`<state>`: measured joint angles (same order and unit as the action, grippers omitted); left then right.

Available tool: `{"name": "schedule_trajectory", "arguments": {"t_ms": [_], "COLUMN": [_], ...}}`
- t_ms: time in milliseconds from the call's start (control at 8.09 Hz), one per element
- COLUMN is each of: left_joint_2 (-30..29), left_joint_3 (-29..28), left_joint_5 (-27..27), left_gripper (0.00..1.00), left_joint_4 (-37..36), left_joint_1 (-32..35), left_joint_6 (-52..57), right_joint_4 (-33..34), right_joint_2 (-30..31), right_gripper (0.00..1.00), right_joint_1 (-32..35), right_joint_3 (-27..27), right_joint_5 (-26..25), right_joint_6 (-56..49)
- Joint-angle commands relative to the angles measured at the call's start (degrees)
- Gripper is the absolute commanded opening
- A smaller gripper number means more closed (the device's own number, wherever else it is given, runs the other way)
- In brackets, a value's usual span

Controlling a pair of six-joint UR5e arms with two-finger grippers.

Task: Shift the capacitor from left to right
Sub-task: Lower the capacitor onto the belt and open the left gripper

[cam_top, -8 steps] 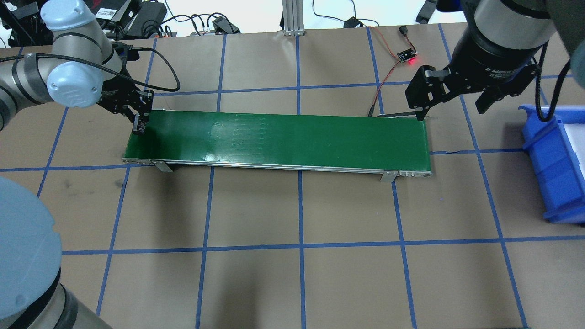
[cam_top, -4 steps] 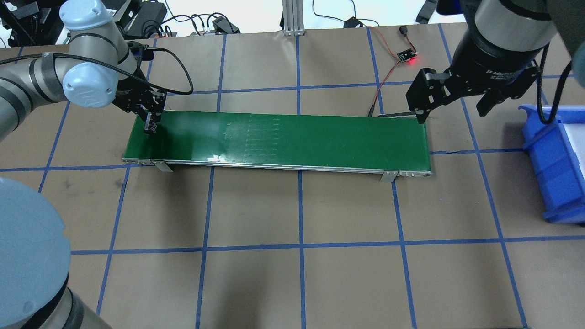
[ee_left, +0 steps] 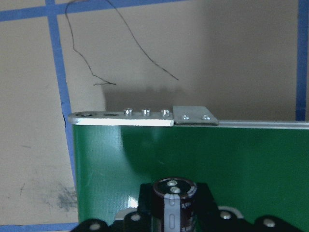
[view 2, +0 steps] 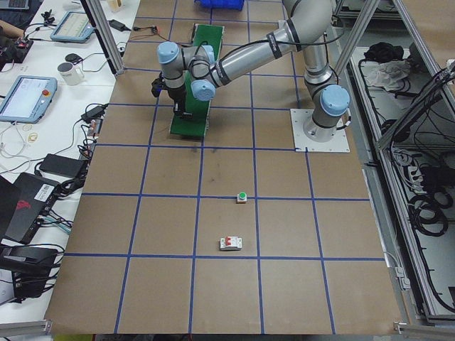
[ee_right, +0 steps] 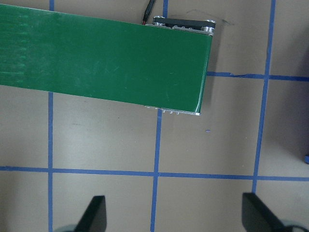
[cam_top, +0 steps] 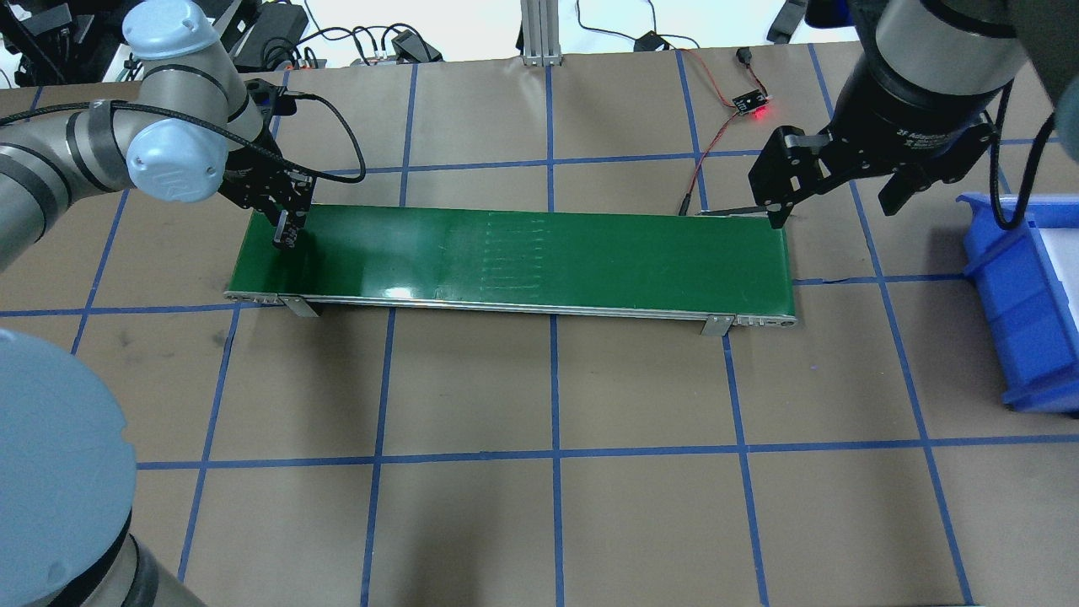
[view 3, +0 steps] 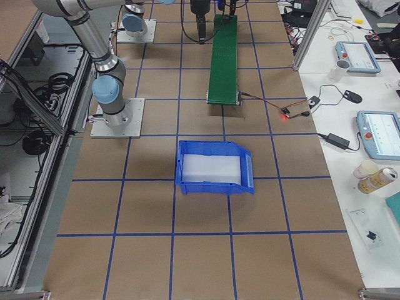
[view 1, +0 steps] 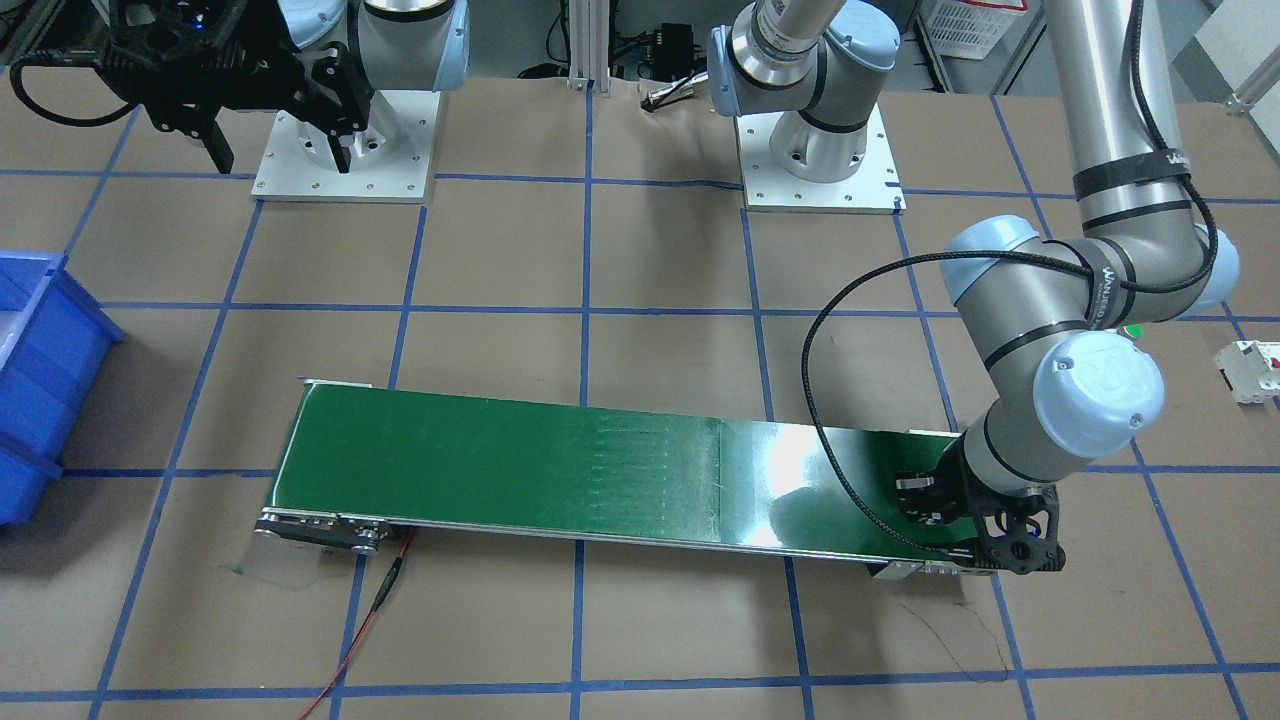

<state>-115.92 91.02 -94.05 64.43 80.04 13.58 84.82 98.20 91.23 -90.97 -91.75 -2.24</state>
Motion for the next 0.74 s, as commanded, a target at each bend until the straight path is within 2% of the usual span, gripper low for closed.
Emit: {"name": "schedule_trajectory", "arguments": {"t_ms": [0,124,247,371,494,618], "left_joint_2": [-0.01,0.08,0.08,0.17,0.17,0.86], "left_joint_3": [0.03,0.03,-0.05,0.03,0.12,0.04], "left_joint_5": [-0.08,-0.16,0.01,0.27,0.62,0.63], "left_gripper": [0.0,0.0,0.17,0.47,0.63,0.7], "left_joint_4": [-0.1,-0.1,-0.27,-2.53,-4.47,-4.49], "left_joint_1": [1.17,1.35,1.35,1.35,1.87,2.31], "left_joint_6": [-0.83,-0.84,-1.27,-1.19,-2.06,-2.42], "right_joint_4": [-0.01,-0.01,0.08,0.08,0.08,0.08], "right_joint_2": [-0.03,-0.11,-0.2,-0.2,-0.29,-0.29], "right_gripper": [1.0,1.0,1.0,1.0,1.0,1.0], "right_joint_1": [0.0,0.0,0.0,0.09,0.0,0.0], "right_joint_3": [0.0,-0.09,-0.09,-0.09,-0.09,-0.09], "right_joint_5": [-0.01,-0.01,-0.01,0.08,-0.01,-0.01], "right_joint_6": [-0.05,-0.05,-0.05,-0.05,-0.05,-0.05]}}
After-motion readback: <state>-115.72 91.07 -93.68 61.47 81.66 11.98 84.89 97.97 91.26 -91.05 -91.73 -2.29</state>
